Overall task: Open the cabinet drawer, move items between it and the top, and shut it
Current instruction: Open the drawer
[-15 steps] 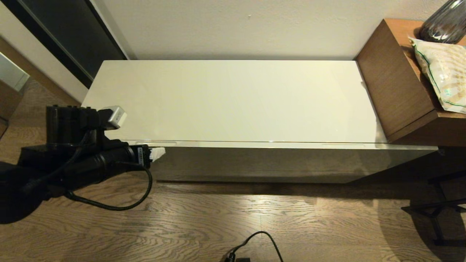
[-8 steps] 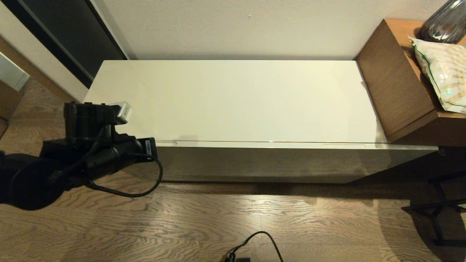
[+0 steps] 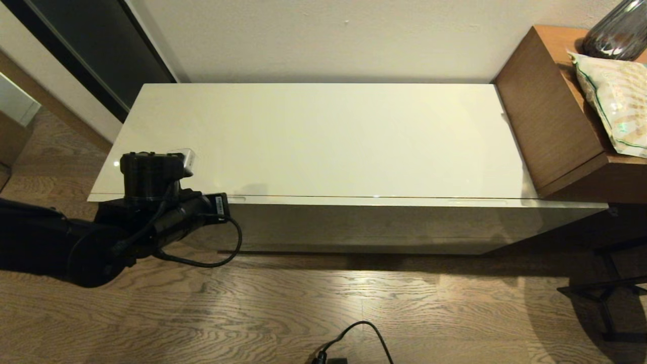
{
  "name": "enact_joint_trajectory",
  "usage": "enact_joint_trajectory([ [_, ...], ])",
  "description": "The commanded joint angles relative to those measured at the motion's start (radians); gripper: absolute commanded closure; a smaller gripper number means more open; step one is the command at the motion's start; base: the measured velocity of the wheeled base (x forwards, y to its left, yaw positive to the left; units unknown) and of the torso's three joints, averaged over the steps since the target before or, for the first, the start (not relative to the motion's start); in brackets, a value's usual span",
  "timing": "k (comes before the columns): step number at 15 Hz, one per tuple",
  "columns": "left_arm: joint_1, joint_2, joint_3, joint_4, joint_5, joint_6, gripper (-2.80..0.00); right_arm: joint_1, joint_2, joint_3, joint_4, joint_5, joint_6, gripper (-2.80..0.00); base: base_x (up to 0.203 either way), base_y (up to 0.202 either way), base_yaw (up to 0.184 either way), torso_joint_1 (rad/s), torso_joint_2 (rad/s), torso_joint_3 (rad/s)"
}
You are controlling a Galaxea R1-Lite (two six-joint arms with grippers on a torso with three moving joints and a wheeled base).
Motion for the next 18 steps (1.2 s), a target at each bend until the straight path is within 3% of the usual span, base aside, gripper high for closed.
enact_joint_trajectory([
  [1, 0.0, 0.014, -0.003, -0.003, 0.002, -0.002, 0.0, 0.0, 0.001, 0.0, 0.0, 0.0, 0.0, 0.0, 0.0, 0.0, 0.0, 0.0, 0.0, 0.0],
  [11, 0.004, 0.054, -0.06, -0.003, 0.0, -0.002, 0.0, 0.0, 0.0, 0.0, 0.0, 0.0, 0.0, 0.0, 0.0, 0.0, 0.0, 0.0, 0.0, 0.0],
  [14, 0.003, 0.068, 0.021, 0.135, -0.015, -0.001, 0.0, 0.0, 0.0, 0.0, 0.001, 0.0, 0.0, 0.0, 0.0, 0.0, 0.0, 0.0, 0.0, 0.0],
  [18, 0.003, 0.117, 0.081, 0.17, -0.019, -0.006, 0.0, 0.0, 0.0, 0.0, 0.0, 0.0, 0.0, 0.0, 0.0, 0.0, 0.0, 0.0, 0.0, 0.0],
])
